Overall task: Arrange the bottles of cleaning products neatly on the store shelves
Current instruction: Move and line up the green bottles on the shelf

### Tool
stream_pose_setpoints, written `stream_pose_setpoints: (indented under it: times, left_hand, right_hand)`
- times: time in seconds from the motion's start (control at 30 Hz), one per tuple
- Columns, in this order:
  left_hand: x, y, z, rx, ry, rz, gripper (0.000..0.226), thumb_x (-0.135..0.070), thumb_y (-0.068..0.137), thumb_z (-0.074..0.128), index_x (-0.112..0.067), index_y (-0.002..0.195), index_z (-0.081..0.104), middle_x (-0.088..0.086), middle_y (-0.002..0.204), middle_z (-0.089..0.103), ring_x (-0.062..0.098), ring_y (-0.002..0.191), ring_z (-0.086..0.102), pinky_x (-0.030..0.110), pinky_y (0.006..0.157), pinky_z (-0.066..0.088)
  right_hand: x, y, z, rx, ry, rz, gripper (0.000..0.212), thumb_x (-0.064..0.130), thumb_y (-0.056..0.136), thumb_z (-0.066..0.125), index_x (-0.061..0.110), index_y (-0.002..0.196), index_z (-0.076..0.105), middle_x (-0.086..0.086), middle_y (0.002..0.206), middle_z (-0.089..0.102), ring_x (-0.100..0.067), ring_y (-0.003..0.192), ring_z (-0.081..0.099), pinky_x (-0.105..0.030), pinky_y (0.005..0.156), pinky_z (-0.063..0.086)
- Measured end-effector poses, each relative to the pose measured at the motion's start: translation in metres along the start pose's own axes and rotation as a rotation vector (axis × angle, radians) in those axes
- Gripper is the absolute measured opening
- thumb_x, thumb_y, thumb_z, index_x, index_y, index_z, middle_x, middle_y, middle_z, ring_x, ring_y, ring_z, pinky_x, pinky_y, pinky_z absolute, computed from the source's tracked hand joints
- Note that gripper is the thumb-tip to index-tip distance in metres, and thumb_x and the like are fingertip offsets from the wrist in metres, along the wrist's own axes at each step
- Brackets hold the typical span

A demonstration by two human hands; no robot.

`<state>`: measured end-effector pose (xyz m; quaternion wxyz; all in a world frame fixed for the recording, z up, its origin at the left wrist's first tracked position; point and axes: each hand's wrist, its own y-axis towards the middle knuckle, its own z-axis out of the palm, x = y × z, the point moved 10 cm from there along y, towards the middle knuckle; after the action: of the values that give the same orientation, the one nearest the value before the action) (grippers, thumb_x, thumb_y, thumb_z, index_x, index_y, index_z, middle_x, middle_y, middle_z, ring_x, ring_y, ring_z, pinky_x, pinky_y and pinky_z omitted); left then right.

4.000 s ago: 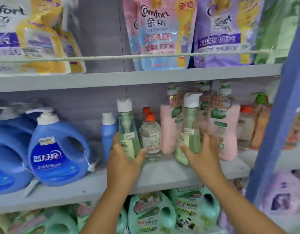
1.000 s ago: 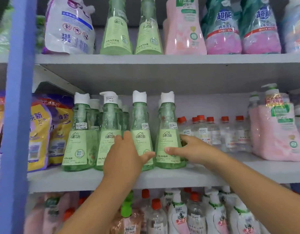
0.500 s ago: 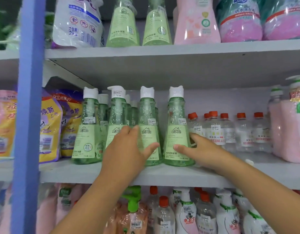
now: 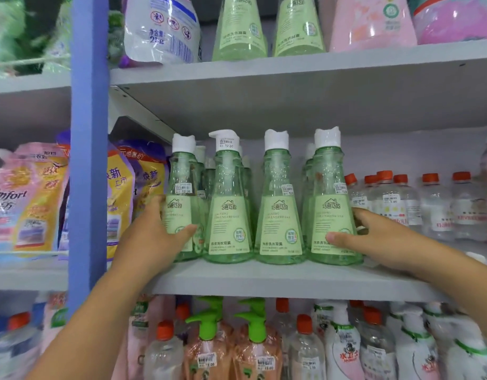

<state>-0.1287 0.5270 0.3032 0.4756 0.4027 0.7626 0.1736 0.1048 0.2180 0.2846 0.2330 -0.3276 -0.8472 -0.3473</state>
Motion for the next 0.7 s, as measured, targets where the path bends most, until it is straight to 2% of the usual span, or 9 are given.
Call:
stream_pose_setpoints:
  times: [0.1, 0.23, 0.33, 0.43, 0.5, 0.57, 0.63, 0.7]
  left_hand:
    - [0.008, 0.004, -0.002, 0.036, -0.083, -0.002, 0.084, -0.05, 0.081, 0.079, -0.028, 0.148, 0.033, -0.012, 0.112, 0.054, 0.018, 0.098, 0.054, 0.036, 0.081, 0.044]
    - [0.012, 0.006, -0.003, 0.04, -0.124, 0.001, 0.086, -0.05, 0.077, 0.082, -0.03, 0.147, 0.035, -0.011, 0.115, 0.056, 0.018, 0.102, 0.057, 0.037, 0.085, 0.047]
    - [0.017, 0.009, -0.001, 0.054, -0.13, -0.012, 0.083, -0.053, 0.075, 0.082, -0.028, 0.142, 0.042, -0.01, 0.115, 0.06, 0.016, 0.1, 0.058, 0.036, 0.08, 0.045]
    - [0.02, 0.007, 0.0, 0.054, -0.142, -0.027, 0.082, -0.051, 0.078, 0.081, -0.023, 0.144, 0.041, -0.002, 0.128, 0.062, 0.02, 0.103, 0.058, 0.039, 0.085, 0.047]
    - [0.005, -0.002, -0.003, -0.039, -0.086, 0.043, 0.082, -0.049, 0.082, 0.076, -0.02, 0.147, 0.034, 0.008, 0.141, 0.053, 0.028, 0.12, 0.054, 0.047, 0.097, 0.047]
    - [-0.03, -0.021, -0.007, -0.159, -0.005, 0.198, 0.079, -0.047, 0.086, 0.072, -0.021, 0.149, 0.033, 0.009, 0.15, 0.041, 0.03, 0.138, 0.039, 0.05, 0.109, 0.038]
    - [-0.077, -0.041, -0.002, -0.167, -0.067, 0.346, 0.07, -0.046, 0.087, 0.07, -0.025, 0.146, 0.04, 0.003, 0.149, 0.04, 0.026, 0.141, 0.035, 0.049, 0.113, 0.034]
    - [-0.117, -0.056, 0.014, -0.102, -0.156, 0.419, 0.06, -0.047, 0.087, 0.068, -0.031, 0.141, 0.047, -0.004, 0.144, 0.044, 0.021, 0.136, 0.04, 0.046, 0.11, 0.037]
  right_hand:
    - [0.004, -0.004, 0.0, -0.004, -0.024, 0.01, 0.046, 0.056, 0.085, 0.071, 0.043, 0.124, 0.052, 0.029, 0.108, 0.063, 0.006, 0.097, 0.06, -0.021, 0.077, 0.046]
    - [0.009, -0.01, -0.001, -0.004, -0.05, 0.022, 0.052, 0.055, 0.086, 0.07, 0.039, 0.131, 0.053, 0.023, 0.114, 0.065, 0.004, 0.1, 0.062, -0.02, 0.076, 0.046]
    - [0.009, -0.011, -0.002, -0.004, -0.05, 0.032, 0.059, 0.057, 0.085, 0.071, 0.037, 0.137, 0.052, 0.019, 0.122, 0.067, -0.002, 0.105, 0.065, -0.026, 0.086, 0.049]
    - [0.009, -0.013, -0.002, -0.014, -0.073, 0.038, 0.067, 0.062, 0.082, 0.07, 0.037, 0.141, 0.05, 0.018, 0.125, 0.067, -0.004, 0.108, 0.065, -0.032, 0.095, 0.051]
    - [0.011, -0.015, -0.001, -0.017, -0.102, 0.042, 0.07, 0.063, 0.082, 0.069, 0.036, 0.143, 0.048, 0.017, 0.128, 0.066, -0.005, 0.109, 0.064, -0.034, 0.097, 0.051]
    - [0.017, -0.018, -0.004, -0.051, -0.129, 0.032, 0.077, 0.067, 0.081, 0.068, 0.035, 0.147, 0.043, 0.015, 0.132, 0.063, -0.004, 0.11, 0.062, -0.033, 0.095, 0.051]
    - [0.018, -0.029, -0.027, -0.161, -0.111, 0.027, 0.087, 0.07, 0.082, 0.065, 0.031, 0.154, 0.035, 0.014, 0.135, 0.06, -0.005, 0.111, 0.061, -0.03, 0.09, 0.052]
    - [0.017, -0.045, -0.059, -0.276, -0.08, 0.012, 0.079, 0.064, 0.087, 0.064, 0.028, 0.153, 0.038, 0.014, 0.131, 0.06, -0.005, 0.11, 0.061, -0.029, 0.089, 0.053]
